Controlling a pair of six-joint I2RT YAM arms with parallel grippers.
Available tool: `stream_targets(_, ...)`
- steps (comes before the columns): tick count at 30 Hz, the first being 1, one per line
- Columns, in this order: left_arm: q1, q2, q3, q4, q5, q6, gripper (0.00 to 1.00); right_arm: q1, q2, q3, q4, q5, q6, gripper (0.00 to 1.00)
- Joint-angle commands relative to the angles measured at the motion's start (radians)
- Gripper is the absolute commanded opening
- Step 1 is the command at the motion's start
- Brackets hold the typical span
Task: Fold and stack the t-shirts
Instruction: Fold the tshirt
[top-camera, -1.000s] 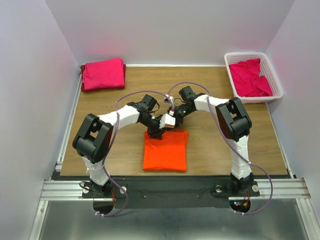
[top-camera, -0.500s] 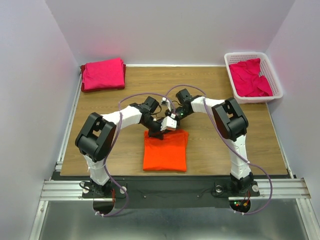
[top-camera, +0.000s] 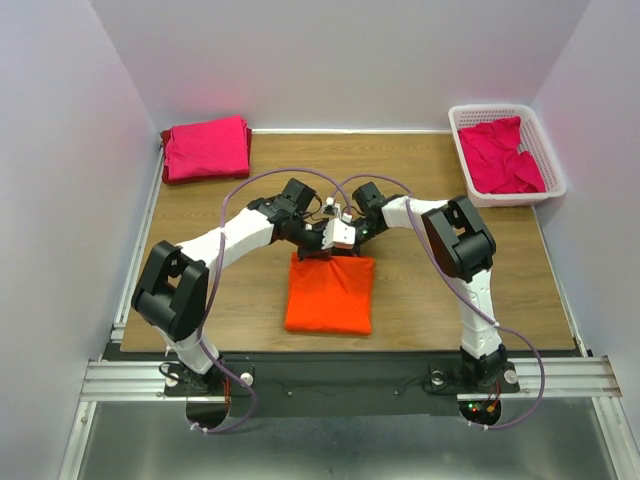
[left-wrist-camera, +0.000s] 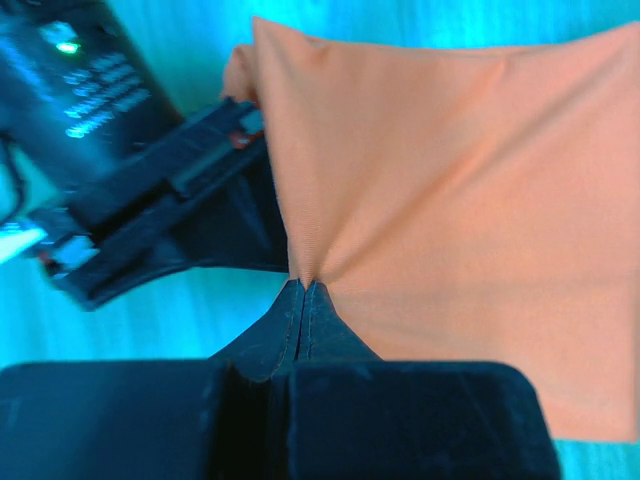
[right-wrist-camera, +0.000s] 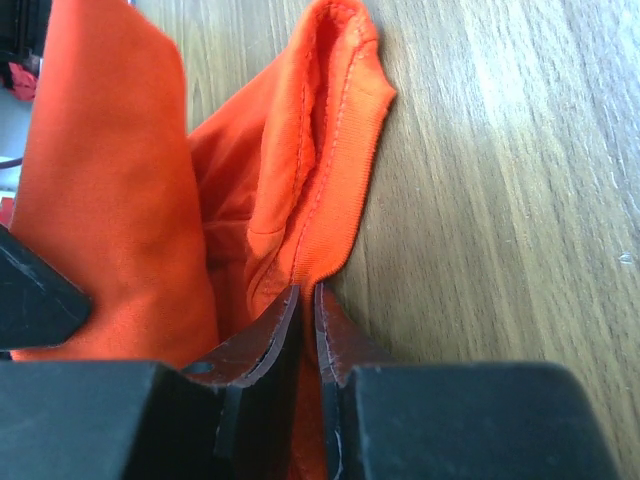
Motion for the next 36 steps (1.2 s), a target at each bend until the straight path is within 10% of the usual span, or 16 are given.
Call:
stream_targets(1,0.011,0.003,0.045,0.019,-0.026,0.01,0.0,0.019,0.036,-0.027,-0.002,0.068,-0.026,0.18)
stream_targets(17,0.032,0.083,-0.001,0.159,-0.049,0.031,0.0,0.016,0.024,0.009,-0.005,0.124,-0.049,0.19)
stream_targets(31,0.032,0.124,-0.012,0.124,-0.043,0.082,0.0,-0.033,-0.177,0.137,-0.011,0.594,-0.147,0.34)
stream_targets(36,0.04,0.132,-0.01,0.137,-0.051,0.074,0.06,-0.124,-0.242,0.135,-0.054,0.499,-0.057,0.34)
